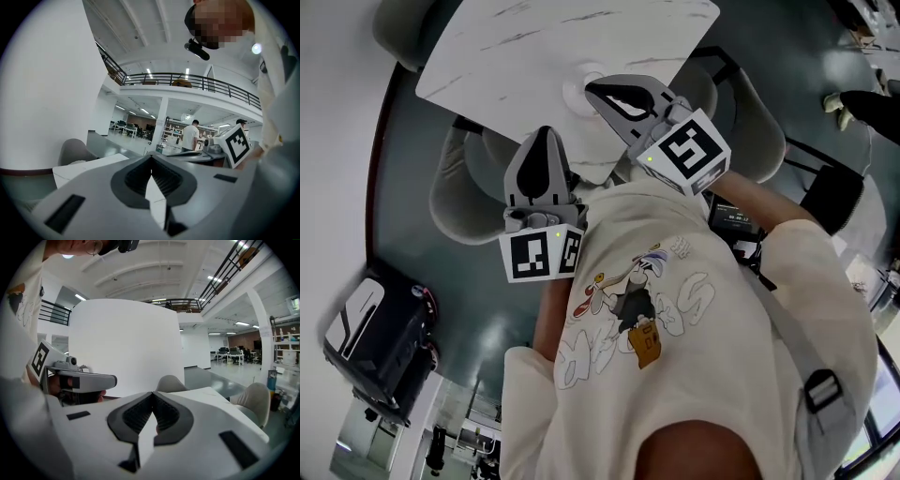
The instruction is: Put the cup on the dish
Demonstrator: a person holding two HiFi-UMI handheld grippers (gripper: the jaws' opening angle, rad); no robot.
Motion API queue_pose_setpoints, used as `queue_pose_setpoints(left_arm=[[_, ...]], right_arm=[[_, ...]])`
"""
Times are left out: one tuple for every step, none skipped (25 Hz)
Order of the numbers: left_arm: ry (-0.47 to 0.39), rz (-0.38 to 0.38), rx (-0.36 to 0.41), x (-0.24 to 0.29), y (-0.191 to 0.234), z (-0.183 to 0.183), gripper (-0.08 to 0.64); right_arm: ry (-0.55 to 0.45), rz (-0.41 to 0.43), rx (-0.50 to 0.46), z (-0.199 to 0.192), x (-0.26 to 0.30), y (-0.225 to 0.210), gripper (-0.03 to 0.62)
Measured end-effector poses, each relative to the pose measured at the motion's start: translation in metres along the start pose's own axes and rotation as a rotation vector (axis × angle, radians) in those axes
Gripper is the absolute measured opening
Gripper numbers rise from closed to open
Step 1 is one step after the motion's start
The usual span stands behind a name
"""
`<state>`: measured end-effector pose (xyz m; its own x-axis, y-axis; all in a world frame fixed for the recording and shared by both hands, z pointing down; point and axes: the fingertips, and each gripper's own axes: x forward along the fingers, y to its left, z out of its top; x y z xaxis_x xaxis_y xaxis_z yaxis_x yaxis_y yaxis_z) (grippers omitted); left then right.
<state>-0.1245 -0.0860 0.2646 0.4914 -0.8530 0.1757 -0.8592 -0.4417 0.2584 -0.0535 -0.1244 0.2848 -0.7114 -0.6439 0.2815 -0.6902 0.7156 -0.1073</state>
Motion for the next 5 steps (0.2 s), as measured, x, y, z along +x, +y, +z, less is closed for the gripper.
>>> queue_pose_setpoints(left_arm=[[0.003, 0.000, -0.002, -0.0015, -0.0013, -0.0011, 0.003], [0.005, 0.000, -0.004, -0.0028, -0.0031, -0.0021, 0.003], [0.008, -0.001, -0.007, -0.0039, -0.0054, -0.0031, 0.003], [0.009, -0.002, -0.009, -0.0050, -0.0078, -0.0041, 0.003], [0.011, -0.003, -0.011, -0.0060, -0.0103, -0.0050, 0.003]], right_arm=[[0.003, 0.005, -0.001, -0.0005, -0.0010, 0.0019, 0.005], [0.005, 0.008, 0.000, -0.0008, -0.0026, 0.0035, 0.005], [0.006, 0.011, 0.001, -0.0009, -0.0046, 0.0048, 0.005], [0.007, 0.013, 0.002, -0.0009, -0.0068, 0.0059, 0.005], [0.008, 0.015, 0.003, -0.0010, -0.0092, 0.0069, 0.005]])
